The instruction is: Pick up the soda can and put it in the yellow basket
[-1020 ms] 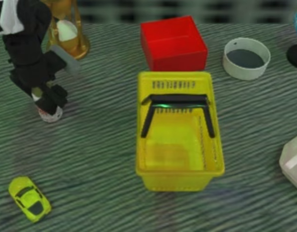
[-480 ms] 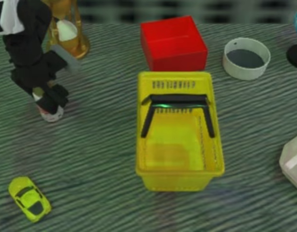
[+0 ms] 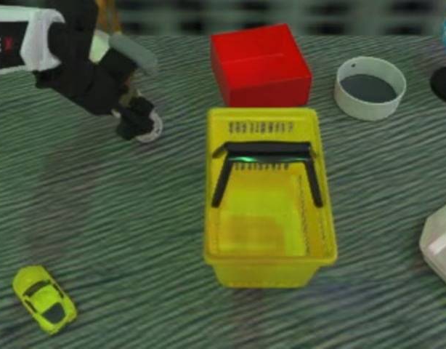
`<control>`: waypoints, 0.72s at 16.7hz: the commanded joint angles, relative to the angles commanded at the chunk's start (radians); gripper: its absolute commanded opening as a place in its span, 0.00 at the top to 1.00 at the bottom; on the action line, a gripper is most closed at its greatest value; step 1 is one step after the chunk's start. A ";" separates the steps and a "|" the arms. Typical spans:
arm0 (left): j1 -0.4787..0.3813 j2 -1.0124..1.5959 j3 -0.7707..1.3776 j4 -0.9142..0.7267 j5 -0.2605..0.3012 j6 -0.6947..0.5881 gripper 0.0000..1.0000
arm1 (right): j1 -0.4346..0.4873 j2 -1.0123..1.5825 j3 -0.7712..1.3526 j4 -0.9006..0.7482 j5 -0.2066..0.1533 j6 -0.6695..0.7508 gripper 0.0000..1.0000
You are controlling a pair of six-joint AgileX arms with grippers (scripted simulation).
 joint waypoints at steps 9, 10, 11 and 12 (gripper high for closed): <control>-0.092 -0.091 -0.242 0.933 0.611 -0.328 1.00 | 0.000 0.000 0.000 0.000 0.000 0.000 0.00; -0.101 -0.106 -0.268 1.018 0.671 -0.360 1.00 | 0.000 0.000 0.000 0.000 0.000 0.000 0.00; -0.109 -0.122 -0.292 1.093 0.726 -0.390 1.00 | 0.000 0.000 0.000 0.000 0.000 0.000 0.00; -0.117 -0.136 -0.313 1.158 0.775 -0.415 1.00 | 0.000 0.000 0.000 0.000 0.000 0.000 0.00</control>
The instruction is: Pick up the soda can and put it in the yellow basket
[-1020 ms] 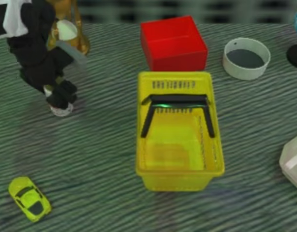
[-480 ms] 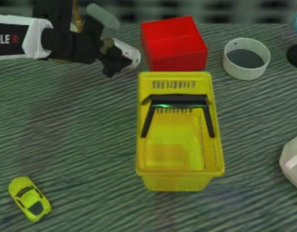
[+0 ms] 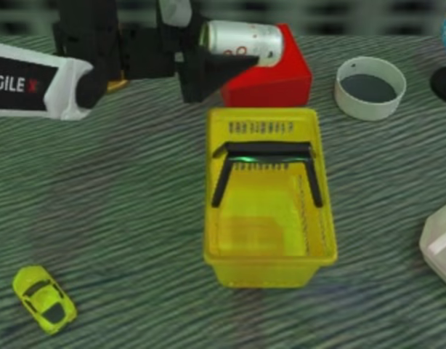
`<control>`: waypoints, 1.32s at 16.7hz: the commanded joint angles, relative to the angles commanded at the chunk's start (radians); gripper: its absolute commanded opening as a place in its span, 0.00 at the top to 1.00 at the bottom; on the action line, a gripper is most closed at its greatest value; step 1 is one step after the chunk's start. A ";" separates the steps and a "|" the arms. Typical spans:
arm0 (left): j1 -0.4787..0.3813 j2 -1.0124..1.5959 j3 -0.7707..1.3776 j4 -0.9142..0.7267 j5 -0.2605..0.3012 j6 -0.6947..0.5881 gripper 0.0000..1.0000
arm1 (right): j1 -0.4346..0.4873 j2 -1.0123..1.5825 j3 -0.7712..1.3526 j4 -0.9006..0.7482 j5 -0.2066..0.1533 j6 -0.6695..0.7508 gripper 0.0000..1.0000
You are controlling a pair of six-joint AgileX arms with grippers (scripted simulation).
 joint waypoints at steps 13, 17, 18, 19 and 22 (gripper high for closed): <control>-0.014 -0.006 -0.060 0.207 0.143 -0.068 1.00 | 0.000 0.000 0.000 0.000 0.000 0.000 0.00; -0.003 0.116 -0.089 0.370 0.144 -0.072 1.00 | 0.000 0.000 0.000 0.000 0.000 0.000 0.00; -0.001 0.147 -0.098 0.413 0.145 -0.073 1.00 | 0.000 0.000 0.000 0.000 0.000 0.000 0.00; 0.001 0.174 -0.106 0.449 0.144 -0.074 1.00 | 0.000 0.000 0.000 0.000 0.000 0.000 0.00; 0.005 0.211 -0.119 0.493 0.143 -0.075 1.00 | 0.000 0.000 0.000 0.000 0.000 0.000 0.00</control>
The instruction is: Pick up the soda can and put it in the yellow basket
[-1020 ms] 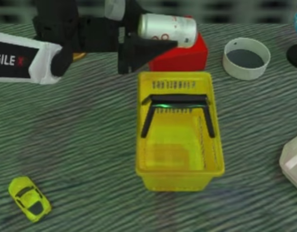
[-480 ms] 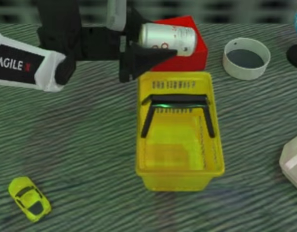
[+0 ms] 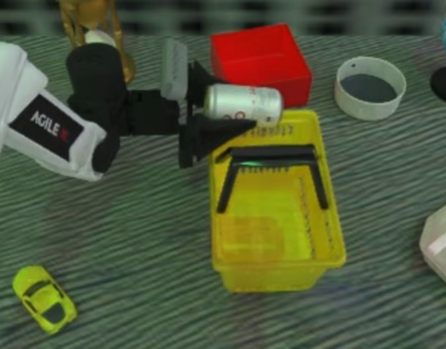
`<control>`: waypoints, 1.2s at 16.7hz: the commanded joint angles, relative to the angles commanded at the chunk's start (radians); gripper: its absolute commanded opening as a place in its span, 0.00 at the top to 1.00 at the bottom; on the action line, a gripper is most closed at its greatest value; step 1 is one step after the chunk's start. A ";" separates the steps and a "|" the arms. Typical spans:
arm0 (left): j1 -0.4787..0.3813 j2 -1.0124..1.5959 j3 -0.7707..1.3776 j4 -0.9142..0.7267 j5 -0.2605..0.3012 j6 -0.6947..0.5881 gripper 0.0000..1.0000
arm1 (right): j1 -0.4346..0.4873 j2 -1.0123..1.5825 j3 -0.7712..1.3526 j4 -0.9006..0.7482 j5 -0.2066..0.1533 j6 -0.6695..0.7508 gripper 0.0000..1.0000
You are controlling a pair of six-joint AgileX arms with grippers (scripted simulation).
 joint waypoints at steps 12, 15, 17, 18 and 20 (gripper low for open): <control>0.000 0.000 0.000 0.000 0.000 0.000 0.32 | 0.000 0.000 0.000 0.000 0.000 0.000 0.00; 0.000 0.000 0.000 0.000 0.000 0.000 0.10 | 0.000 0.000 0.000 0.000 0.000 0.000 0.00; 0.000 0.000 0.000 0.000 0.000 0.000 0.00 | 0.000 0.000 0.000 0.000 0.000 0.000 0.00; 0.000 0.000 0.000 0.000 0.000 0.000 0.00 | 0.000 0.000 0.000 0.000 0.000 0.000 0.00; 0.000 0.000 0.000 0.000 0.000 0.000 0.00 | 0.000 0.000 0.000 0.000 0.000 0.000 0.00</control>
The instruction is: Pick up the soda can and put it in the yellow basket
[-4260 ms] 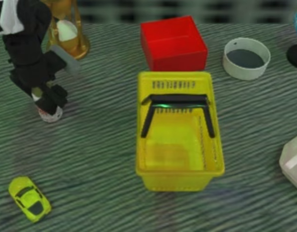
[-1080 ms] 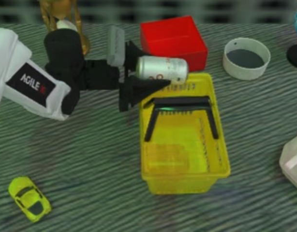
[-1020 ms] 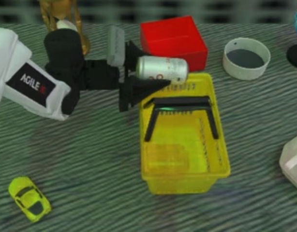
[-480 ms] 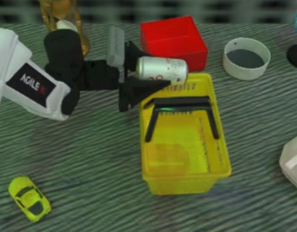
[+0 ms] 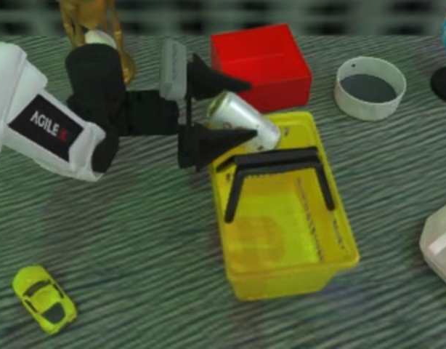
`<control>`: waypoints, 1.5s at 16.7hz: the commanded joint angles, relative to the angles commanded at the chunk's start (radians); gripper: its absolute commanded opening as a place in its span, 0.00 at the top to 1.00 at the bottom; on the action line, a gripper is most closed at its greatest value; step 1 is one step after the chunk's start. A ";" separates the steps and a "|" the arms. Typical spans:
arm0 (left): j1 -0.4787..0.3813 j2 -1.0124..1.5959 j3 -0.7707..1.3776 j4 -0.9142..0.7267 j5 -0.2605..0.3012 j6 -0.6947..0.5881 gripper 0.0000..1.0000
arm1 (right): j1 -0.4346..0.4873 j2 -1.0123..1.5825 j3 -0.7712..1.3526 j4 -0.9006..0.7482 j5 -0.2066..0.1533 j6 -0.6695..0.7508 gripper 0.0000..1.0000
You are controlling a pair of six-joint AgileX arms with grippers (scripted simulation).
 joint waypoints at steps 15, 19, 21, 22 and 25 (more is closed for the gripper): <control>0.054 -0.370 -0.185 -0.194 -0.221 -0.050 0.00 | 0.137 0.406 0.363 -0.269 -0.009 -0.198 0.00; 0.112 -0.712 -0.368 -0.372 -0.420 -0.080 0.00 | 0.244 0.745 0.685 -0.491 -0.009 -0.361 0.00; 0.143 -0.906 -0.471 -0.469 -0.527 -0.091 0.00 | 0.303 0.931 0.866 -0.612 -0.008 -0.451 0.00; 0.160 -1.016 -0.528 -0.522 -0.585 -0.095 0.00 | 0.333 1.025 0.958 -0.673 -0.008 -0.496 0.00; 0.206 -1.339 -0.693 -0.670 -0.748 -0.101 0.00 | 0.422 1.310 1.237 -0.858 -0.007 -0.632 0.00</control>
